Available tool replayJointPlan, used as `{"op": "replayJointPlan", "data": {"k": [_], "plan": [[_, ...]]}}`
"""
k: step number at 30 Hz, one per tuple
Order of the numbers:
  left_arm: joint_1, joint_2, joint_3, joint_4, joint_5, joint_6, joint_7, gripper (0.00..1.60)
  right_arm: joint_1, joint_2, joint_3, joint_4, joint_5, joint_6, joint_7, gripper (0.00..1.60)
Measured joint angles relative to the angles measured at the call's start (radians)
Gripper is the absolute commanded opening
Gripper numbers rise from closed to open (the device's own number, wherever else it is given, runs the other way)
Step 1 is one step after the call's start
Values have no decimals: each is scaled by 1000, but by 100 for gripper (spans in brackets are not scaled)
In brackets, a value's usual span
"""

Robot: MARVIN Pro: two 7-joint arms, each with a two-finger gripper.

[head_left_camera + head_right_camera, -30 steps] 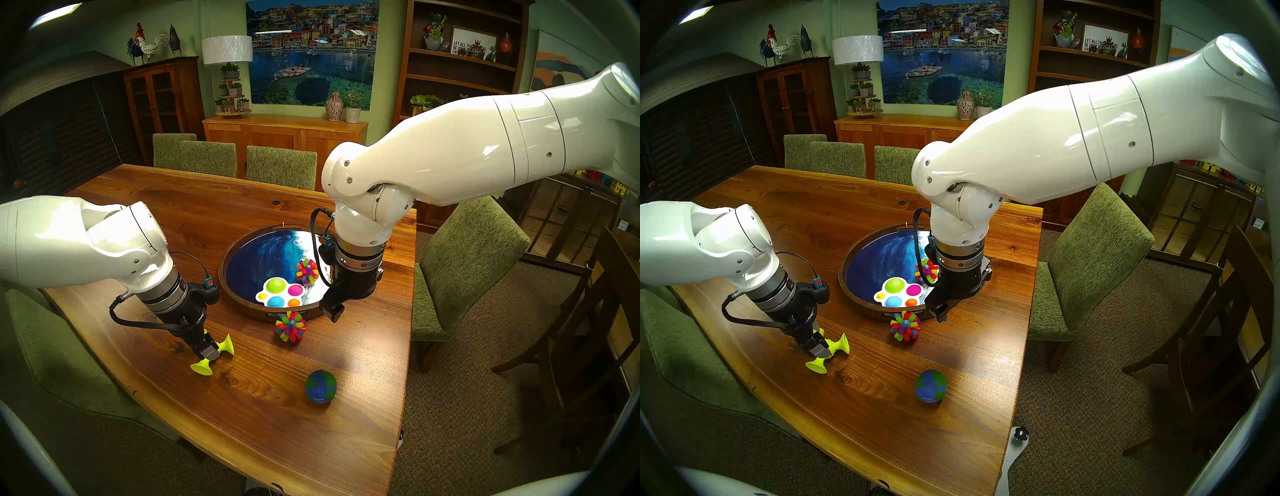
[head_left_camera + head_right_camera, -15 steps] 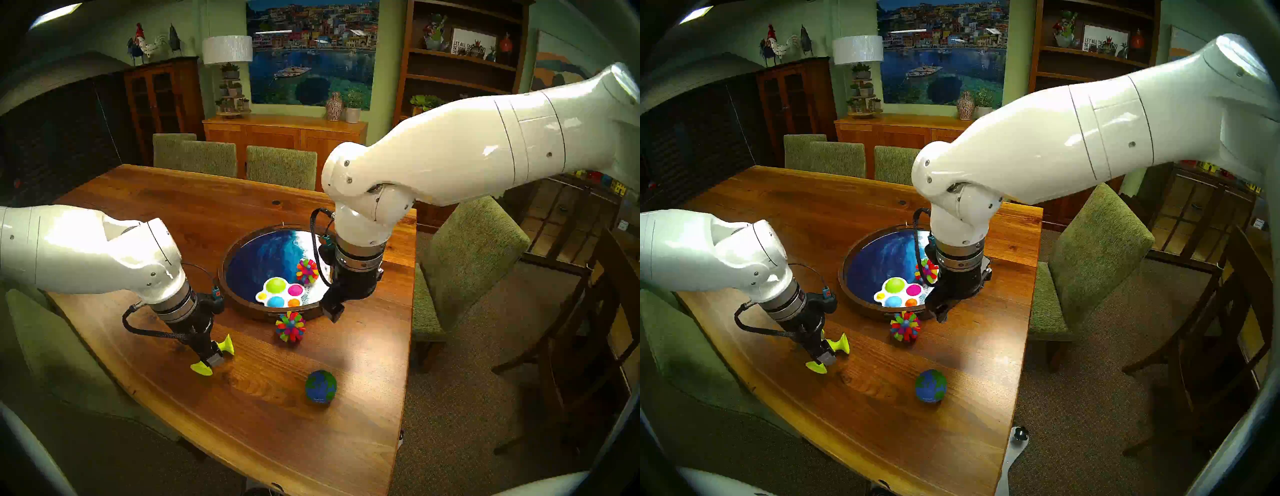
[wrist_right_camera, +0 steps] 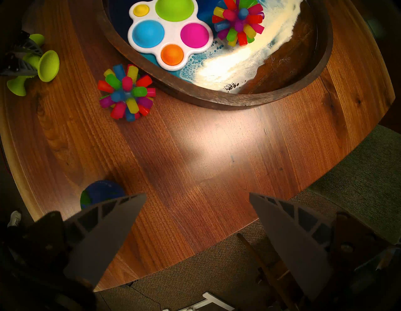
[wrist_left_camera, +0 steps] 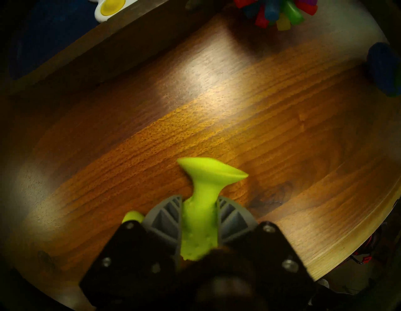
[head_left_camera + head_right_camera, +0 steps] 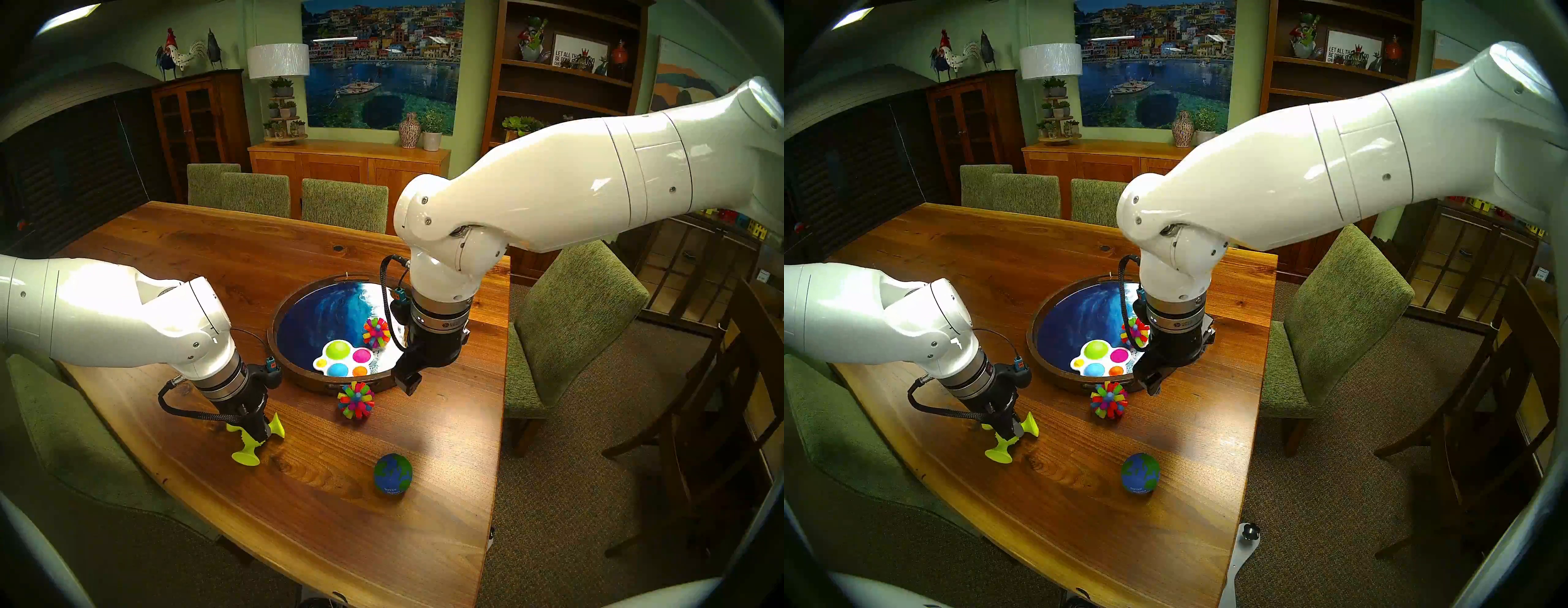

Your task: Put toys in center tray

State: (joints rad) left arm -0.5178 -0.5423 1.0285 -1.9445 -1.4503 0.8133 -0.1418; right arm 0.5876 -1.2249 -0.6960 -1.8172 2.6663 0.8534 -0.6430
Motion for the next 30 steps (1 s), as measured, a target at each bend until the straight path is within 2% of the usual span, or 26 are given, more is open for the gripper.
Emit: {"op": "replayJointPlan", "data": {"k": [6,13,17,25,30], "plan": [[-39,40,-25,-31,-1,48,-29,0,-1,0,0,0,0,0,0,160],[-90,72,-125,-37,-12,100,-64,0,-2,0,0,0,0,0,-1,160],[-124,74,-169,-8,-30,133,-104,0,-2,0,0,0,0,0,-1,160],[-117,11,-198,109,-62,148,-165,0,-3,0,0,0,0,0,-1,160],[-51,-55,-225,205,-77,138,-179,0,-3,0,0,0,0,0,-1,160]]}}
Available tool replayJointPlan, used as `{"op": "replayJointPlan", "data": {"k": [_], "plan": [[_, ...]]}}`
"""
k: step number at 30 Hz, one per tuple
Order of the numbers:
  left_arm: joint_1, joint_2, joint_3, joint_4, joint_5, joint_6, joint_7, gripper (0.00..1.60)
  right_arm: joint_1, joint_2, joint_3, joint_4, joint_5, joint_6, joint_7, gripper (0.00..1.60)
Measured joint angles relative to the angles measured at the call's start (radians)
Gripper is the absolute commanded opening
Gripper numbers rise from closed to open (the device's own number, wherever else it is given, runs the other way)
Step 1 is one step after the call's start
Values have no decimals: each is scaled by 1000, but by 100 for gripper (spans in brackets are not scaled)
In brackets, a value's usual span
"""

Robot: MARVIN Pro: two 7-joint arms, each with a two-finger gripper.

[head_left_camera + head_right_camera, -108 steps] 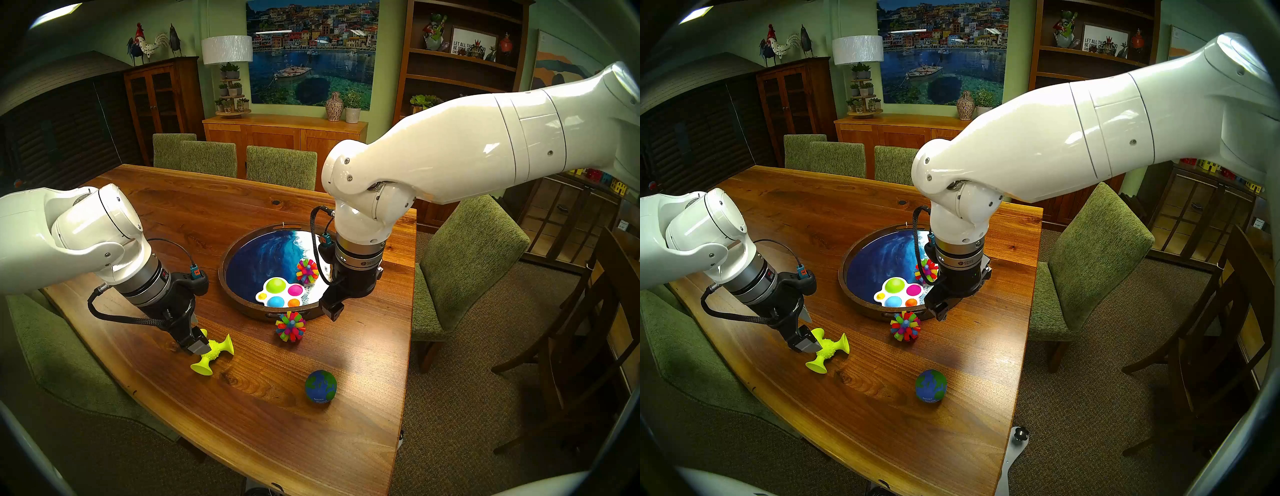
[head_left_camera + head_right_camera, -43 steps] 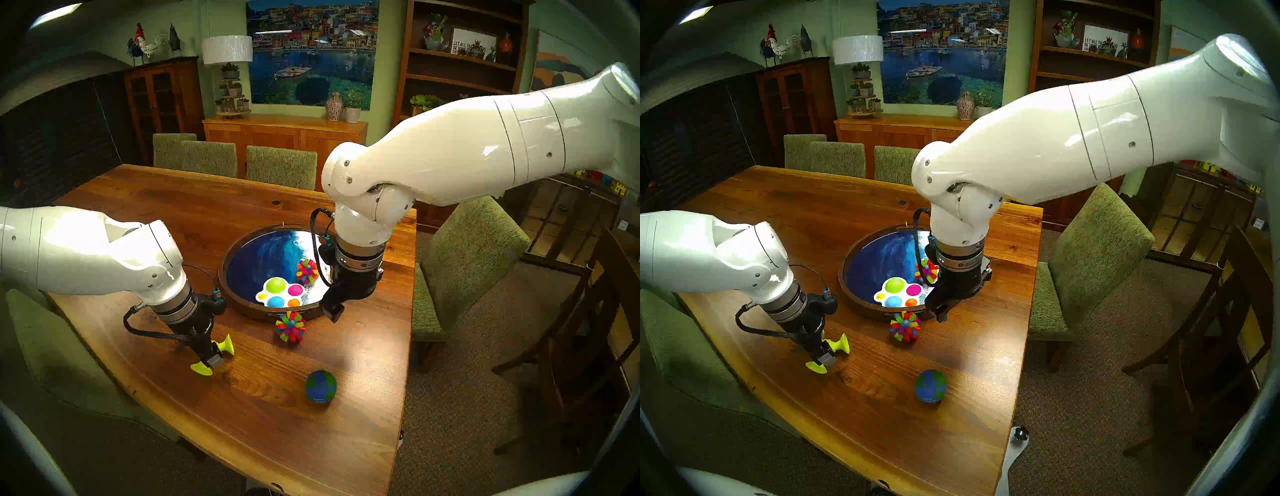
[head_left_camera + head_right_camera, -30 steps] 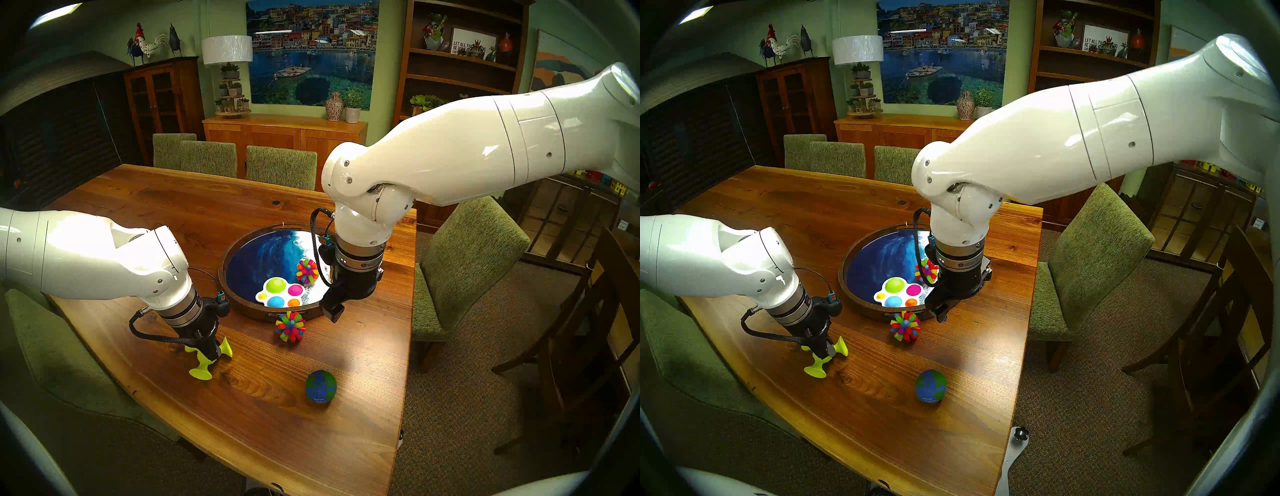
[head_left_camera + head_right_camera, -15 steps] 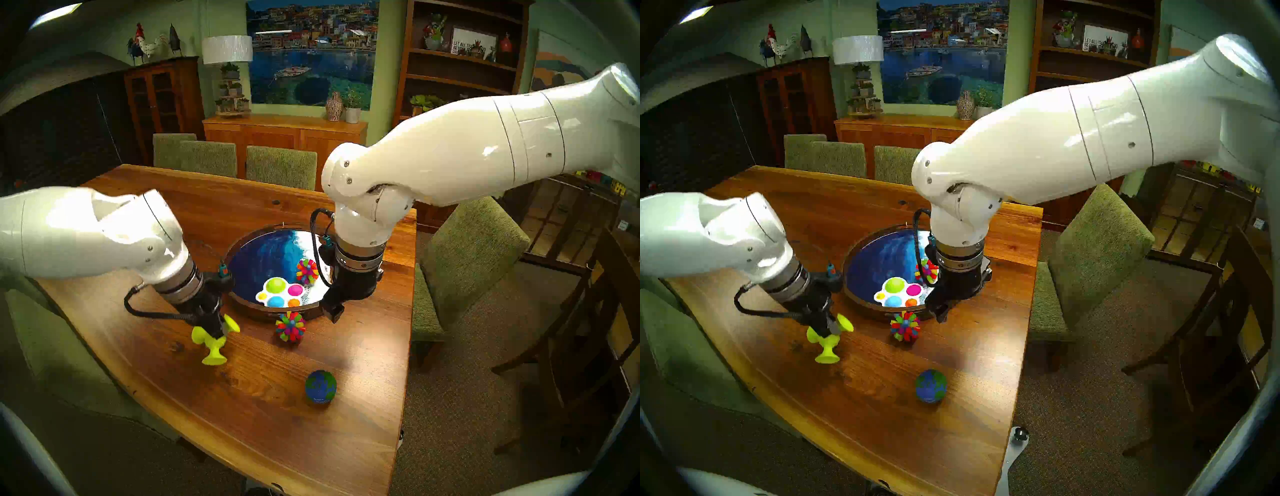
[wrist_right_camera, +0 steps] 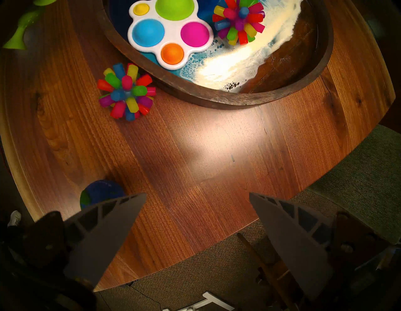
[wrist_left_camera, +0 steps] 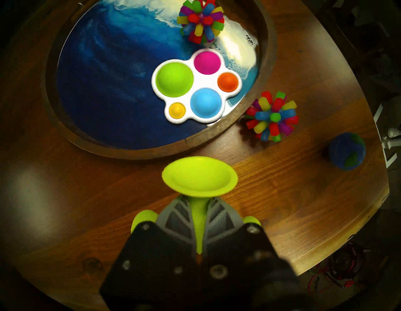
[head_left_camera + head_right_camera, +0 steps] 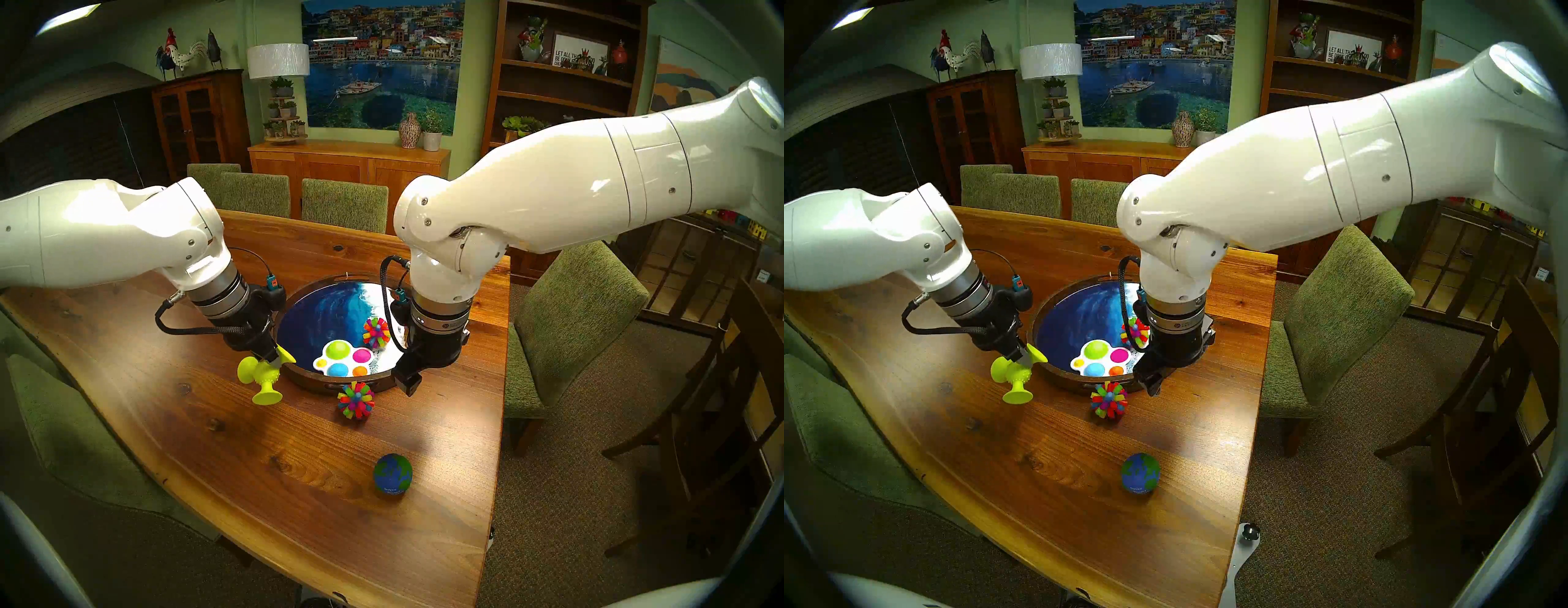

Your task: Put toys in center tray

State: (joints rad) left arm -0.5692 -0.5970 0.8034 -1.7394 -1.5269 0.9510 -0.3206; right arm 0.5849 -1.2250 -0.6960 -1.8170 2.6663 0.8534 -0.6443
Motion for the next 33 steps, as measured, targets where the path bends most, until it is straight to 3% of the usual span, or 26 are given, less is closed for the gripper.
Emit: {"op": "replayJointPlan", "data": {"k": [22,33], "plan": [[239,-252,-151,359,-65,-25,-27,0,-1,0,0,0,0,0,-1,160],[348,-378,-180,532,-83,-31,-25,0,-2,0,0,0,0,0,-2,160]]}}
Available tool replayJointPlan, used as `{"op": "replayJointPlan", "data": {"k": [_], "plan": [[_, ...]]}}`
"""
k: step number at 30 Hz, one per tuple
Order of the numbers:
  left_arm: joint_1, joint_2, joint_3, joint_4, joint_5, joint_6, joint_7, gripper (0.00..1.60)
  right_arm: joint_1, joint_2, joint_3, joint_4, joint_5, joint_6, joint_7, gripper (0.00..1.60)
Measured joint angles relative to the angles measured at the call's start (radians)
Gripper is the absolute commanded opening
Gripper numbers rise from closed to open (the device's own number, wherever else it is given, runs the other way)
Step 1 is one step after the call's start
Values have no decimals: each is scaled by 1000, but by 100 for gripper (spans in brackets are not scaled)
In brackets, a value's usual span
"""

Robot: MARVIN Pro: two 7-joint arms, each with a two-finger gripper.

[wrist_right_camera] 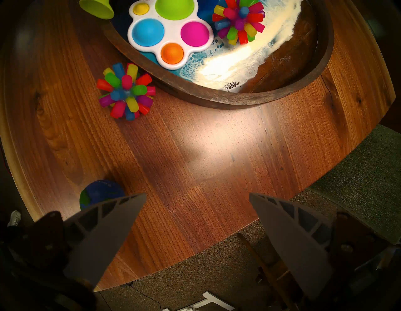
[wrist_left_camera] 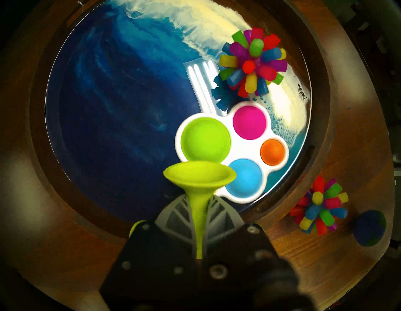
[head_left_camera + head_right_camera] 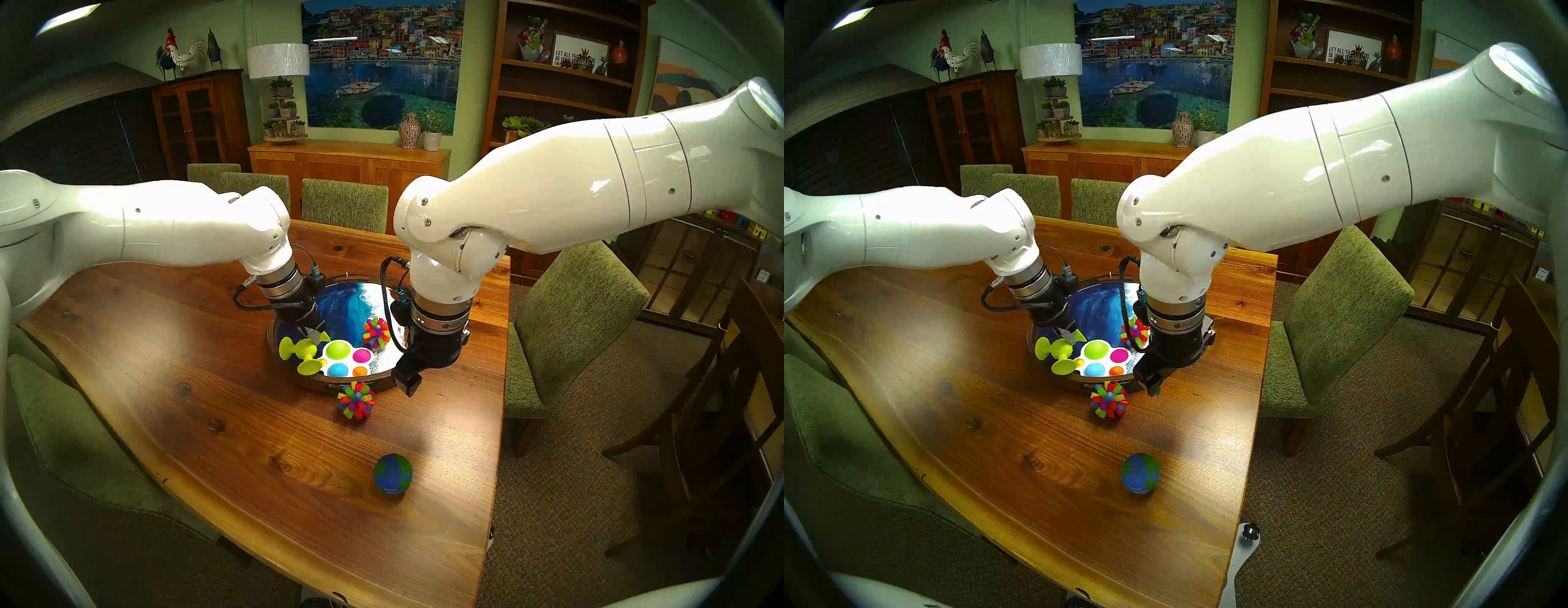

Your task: Put toys in center tray

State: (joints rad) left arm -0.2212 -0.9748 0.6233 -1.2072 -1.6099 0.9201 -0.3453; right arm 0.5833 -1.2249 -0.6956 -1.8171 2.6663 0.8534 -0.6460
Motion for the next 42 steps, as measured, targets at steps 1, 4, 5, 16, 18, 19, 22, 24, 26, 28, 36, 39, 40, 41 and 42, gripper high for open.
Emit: {"op": "replayJointPlan", "data": {"k": [1,4,5,16,18,19,22,24,26,28,36,39,40,41,42], "plan": [[7,-10,0,16,-1,0,0,0,0,0,0,0,0,0,0,160],[24,-35,0,62,-3,1,-2,0,0,0,0,0,0,0,0,160],[28,-40,0,73,-3,1,-4,0,0,0,0,0,0,0,0,160],[55,-102,13,242,19,33,-98,160,0,0,0,0,0,0,0,160],[55,-109,22,259,37,39,-141,160,0,0,0,0,0,0,0,160],[55,-110,27,260,45,40,-155,160,0,0,0,0,0,0,0,160],[46,-105,48,236,74,41,-206,160,0,0,0,0,0,0,-1,160],[33,-91,67,190,97,41,-241,160,0,0,0,0,0,0,-1,160],[23,-78,82,150,115,41,-267,160,0,0,0,0,0,0,-1,160],[12,-65,93,114,130,41,-285,160,0,0,0,0,0,0,-1,160],[-34,7,86,-37,181,41,-318,160,-1,0,0,0,0,0,-1,160],[-51,34,74,-87,195,41,-326,160,-2,0,0,0,0,0,-1,160],[-58,46,67,-111,202,41,-329,160,-2,0,0,0,0,0,-1,160],[-64,55,62,-128,206,41,-331,160,-3,0,0,0,0,0,-2,160],[-71,65,57,-148,212,41,-333,160,-3,0,0,0,0,0,-2,160]]}}
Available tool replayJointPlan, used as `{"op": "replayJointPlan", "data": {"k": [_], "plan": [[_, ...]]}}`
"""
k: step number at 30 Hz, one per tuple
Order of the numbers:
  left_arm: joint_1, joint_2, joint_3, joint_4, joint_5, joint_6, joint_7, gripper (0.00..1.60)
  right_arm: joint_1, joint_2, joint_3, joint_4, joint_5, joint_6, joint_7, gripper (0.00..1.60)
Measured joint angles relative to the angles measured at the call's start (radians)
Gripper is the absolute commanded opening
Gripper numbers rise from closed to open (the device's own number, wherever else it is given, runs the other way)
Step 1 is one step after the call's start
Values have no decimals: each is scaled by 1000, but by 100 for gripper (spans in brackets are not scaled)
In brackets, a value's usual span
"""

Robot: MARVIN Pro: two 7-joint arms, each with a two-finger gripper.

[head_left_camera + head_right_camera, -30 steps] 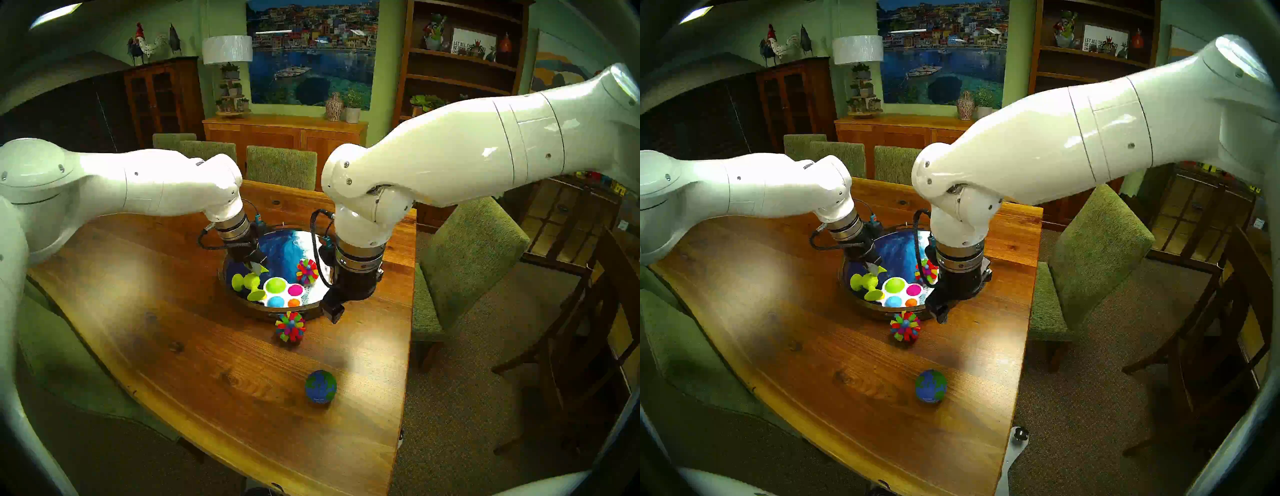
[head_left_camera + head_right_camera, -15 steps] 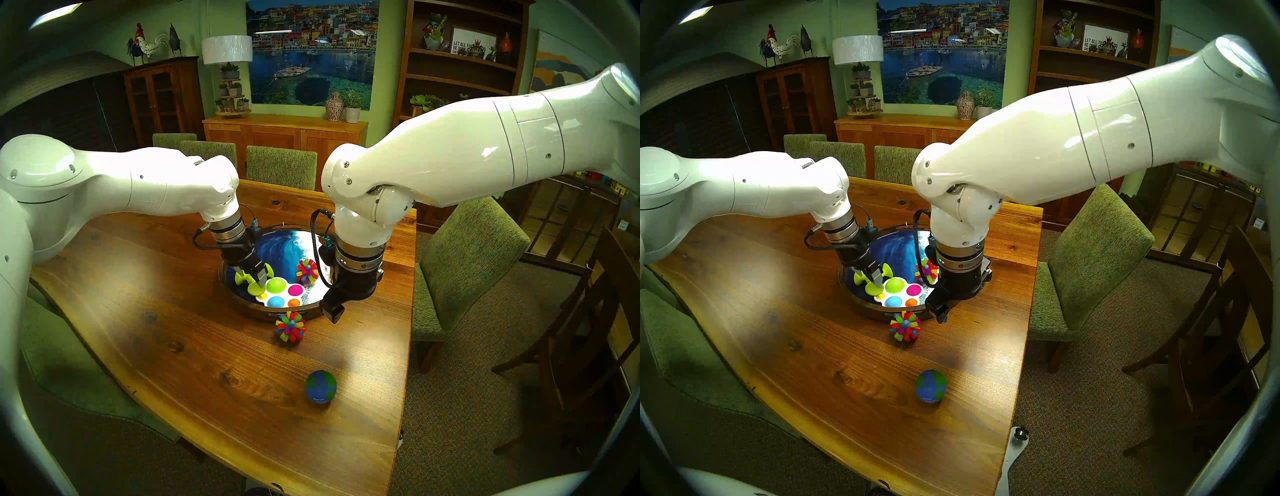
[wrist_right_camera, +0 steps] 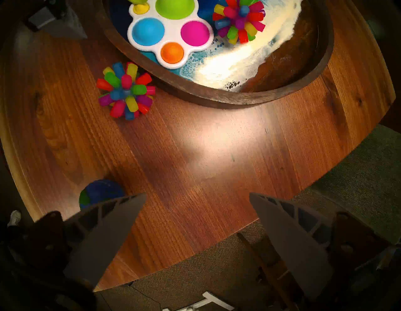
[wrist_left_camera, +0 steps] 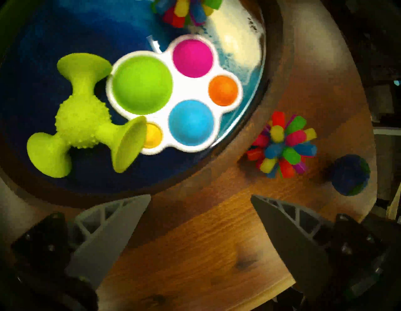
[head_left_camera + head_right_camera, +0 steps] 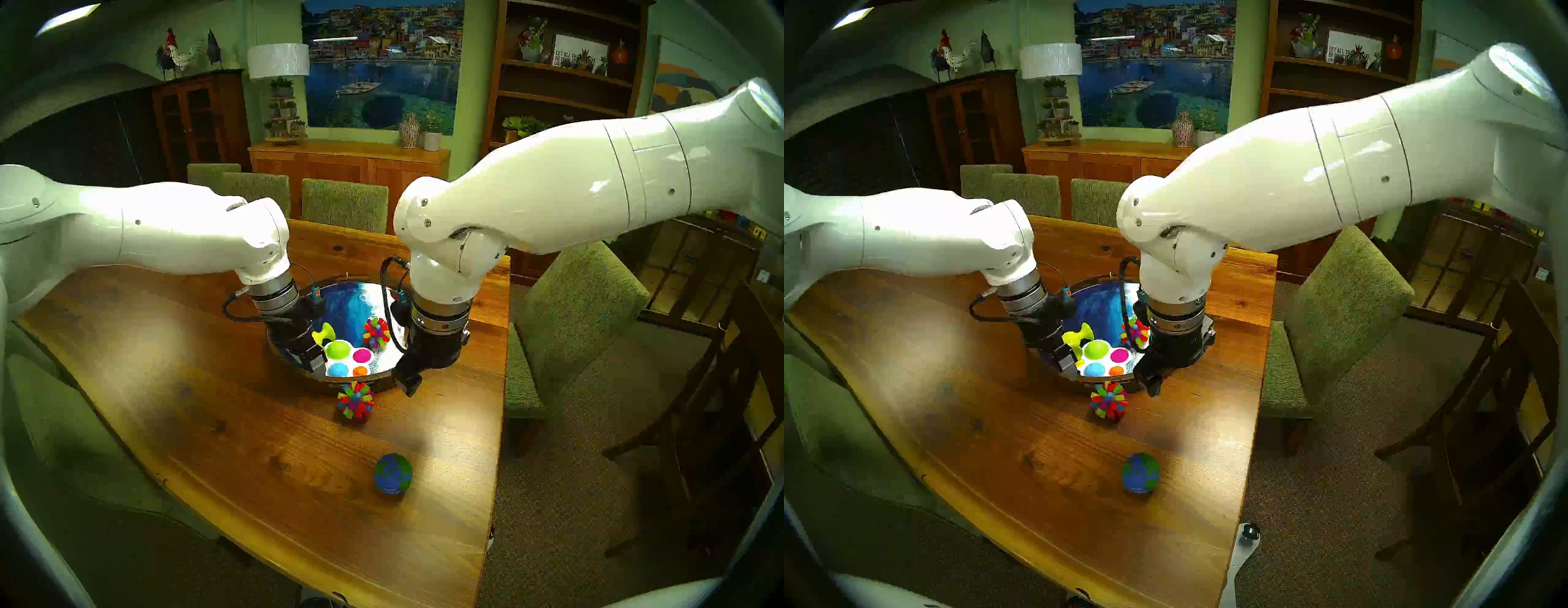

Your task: Put toys in center tray

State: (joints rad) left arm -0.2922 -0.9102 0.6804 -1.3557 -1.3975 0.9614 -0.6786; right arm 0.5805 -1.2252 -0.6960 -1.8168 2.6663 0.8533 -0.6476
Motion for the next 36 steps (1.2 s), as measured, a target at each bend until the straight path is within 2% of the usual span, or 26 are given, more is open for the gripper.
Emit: {"op": "replayJointPlan", "data": {"k": [6,17,20,27,31,36], "plan": [[-43,47,-19,-118,33,0,-11,160,-1,0,0,0,0,0,0,160],[-123,113,-17,-332,103,0,-3,160,-1,0,1,0,0,0,-1,160],[-140,137,-16,-391,122,0,30,160,-1,0,1,0,0,0,-1,160],[-157,213,-29,-526,140,0,166,160,-1,0,1,0,0,0,-2,160],[-149,244,-50,-561,124,0,236,160,-1,0,1,0,0,0,-2,160],[-110,260,-78,-560,56,-14,326,160,-1,1,2,0,0,0,-2,160]]}}
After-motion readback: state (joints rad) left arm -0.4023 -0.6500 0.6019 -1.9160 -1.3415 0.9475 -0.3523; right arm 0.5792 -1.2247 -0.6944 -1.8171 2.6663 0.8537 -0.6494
